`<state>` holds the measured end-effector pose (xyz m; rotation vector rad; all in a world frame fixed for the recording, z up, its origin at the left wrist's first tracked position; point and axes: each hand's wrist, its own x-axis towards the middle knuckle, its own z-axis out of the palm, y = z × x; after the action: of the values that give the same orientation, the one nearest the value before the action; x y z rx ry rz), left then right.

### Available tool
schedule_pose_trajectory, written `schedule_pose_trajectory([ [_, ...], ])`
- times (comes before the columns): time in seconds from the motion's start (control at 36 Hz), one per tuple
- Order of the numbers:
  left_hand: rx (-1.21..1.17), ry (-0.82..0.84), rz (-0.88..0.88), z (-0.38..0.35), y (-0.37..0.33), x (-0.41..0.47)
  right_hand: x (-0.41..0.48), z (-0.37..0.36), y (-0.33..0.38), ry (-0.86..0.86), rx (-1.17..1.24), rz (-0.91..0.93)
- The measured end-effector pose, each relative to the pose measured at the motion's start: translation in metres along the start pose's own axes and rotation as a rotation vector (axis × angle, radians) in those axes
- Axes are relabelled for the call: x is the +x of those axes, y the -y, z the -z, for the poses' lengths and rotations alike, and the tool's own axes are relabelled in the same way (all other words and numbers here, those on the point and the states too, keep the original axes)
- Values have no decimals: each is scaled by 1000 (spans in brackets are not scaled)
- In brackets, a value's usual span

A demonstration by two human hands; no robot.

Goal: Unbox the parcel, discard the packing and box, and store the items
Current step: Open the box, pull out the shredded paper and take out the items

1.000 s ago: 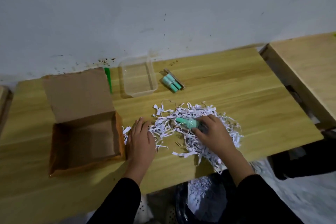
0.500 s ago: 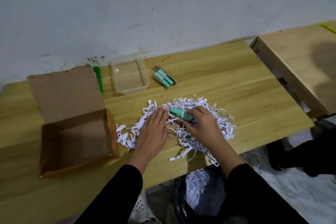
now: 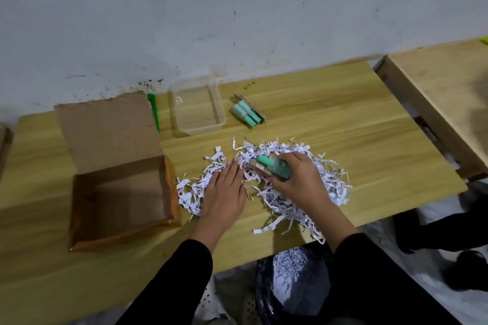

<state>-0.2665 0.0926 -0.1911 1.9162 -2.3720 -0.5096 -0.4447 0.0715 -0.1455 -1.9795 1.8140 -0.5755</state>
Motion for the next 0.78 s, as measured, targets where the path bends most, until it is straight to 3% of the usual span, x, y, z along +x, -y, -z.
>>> schedule_pose_trajectory([
  [0.28,-23,-64,0,-3,-3,-2,29,45,22,-263,290,-53],
  [0.39,-17,-84,8,-5,-4,-3,58,55,29,-333,449,-176],
  [0.61,-5,-51,70,-7,-4,-1,107,31,19,-269,470,-321],
  [0.78,-24,-80,75,-9,-2,-1,123,12,12,-219,478,-319],
])
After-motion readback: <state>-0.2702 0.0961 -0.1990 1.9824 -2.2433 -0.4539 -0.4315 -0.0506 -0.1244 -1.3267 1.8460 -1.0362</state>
